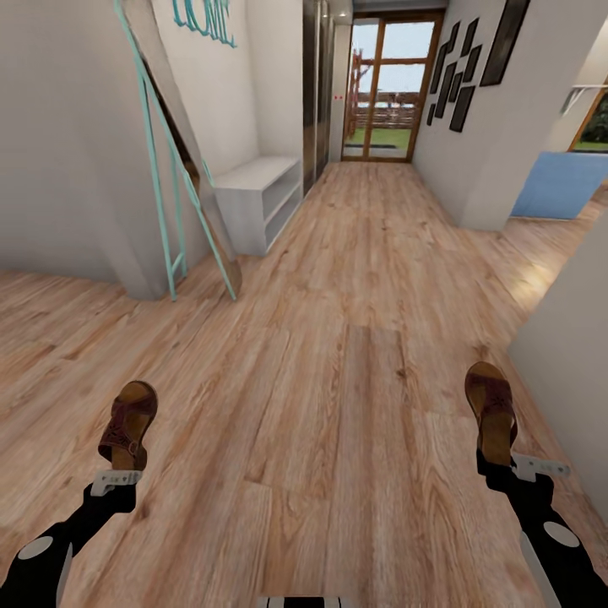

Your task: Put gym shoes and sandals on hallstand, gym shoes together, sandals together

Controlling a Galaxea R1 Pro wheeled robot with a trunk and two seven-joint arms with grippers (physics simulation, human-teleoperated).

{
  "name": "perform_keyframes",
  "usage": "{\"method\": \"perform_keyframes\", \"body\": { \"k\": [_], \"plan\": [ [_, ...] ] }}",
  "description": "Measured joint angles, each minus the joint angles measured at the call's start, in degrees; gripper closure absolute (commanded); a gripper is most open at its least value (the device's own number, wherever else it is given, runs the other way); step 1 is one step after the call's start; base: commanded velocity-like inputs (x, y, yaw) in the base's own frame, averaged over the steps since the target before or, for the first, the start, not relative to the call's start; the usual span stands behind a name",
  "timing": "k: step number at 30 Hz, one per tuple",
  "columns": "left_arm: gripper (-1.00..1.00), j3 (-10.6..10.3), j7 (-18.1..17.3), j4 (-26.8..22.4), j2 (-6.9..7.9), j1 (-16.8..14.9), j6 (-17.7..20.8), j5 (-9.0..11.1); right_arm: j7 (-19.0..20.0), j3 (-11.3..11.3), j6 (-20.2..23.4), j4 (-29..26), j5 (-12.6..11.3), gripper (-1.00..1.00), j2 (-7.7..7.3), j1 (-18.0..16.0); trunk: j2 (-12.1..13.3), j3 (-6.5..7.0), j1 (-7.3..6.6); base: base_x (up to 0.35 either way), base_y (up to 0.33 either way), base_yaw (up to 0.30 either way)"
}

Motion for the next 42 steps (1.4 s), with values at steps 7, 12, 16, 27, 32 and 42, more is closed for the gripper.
{"method": "perform_keyframes", "body": {
  "k": [7, 12, 16, 27, 32, 42],
  "plan": [
    [1.00, 0.06, 0.00, 0.00, 0.00, 0.00, 0.00, 0.05, 0.00, 0.03, 0.00, 0.06, 0.00, 1.00, 0.00, 0.00, 0.00, 0.48, 0.00, -0.256, -0.200, 0.184],
    [1.00, 0.11, -0.01, -0.01, 0.01, 0.00, 0.01, 0.09, 0.00, 0.05, -0.01, 0.07, 0.00, 1.00, 0.00, 0.00, 0.00, 0.82, 0.01, -0.283, -0.147, 0.184],
    [1.00, 0.12, -0.02, -0.03, 0.01, -0.02, 0.02, 0.09, 0.00, 0.05, -0.03, 0.08, 0.00, 1.00, 0.00, 0.00, 0.00, 1.10, 0.01, -0.319, -0.062, 0.184],
    [1.00, 0.20, -0.04, -0.11, 0.01, 0.00, 0.10, 0.09, -0.01, 0.06, -0.04, 0.10, -0.01, 1.00, 0.00, -0.01, 0.00, 1.85, 0.01, -0.338, 0.030, 0.184],
    [1.00, 0.22, -0.05, -0.14, 0.01, 0.00, 0.12, 0.09, 0.00, 0.03, -0.05, 0.17, -0.01, 1.00, 0.00, -0.01, 0.00, 2.20, 0.01, -0.320, 0.159, 0.184],
    [1.00, 0.13, -0.02, -0.11, 0.00, 0.00, 0.04, 0.09, -0.01, 0.05, -0.03, 0.09, -0.01, 1.00, 0.00, 0.00, 0.00, 2.88, 0.01, -0.311, 0.095, 0.184]
  ]
}}
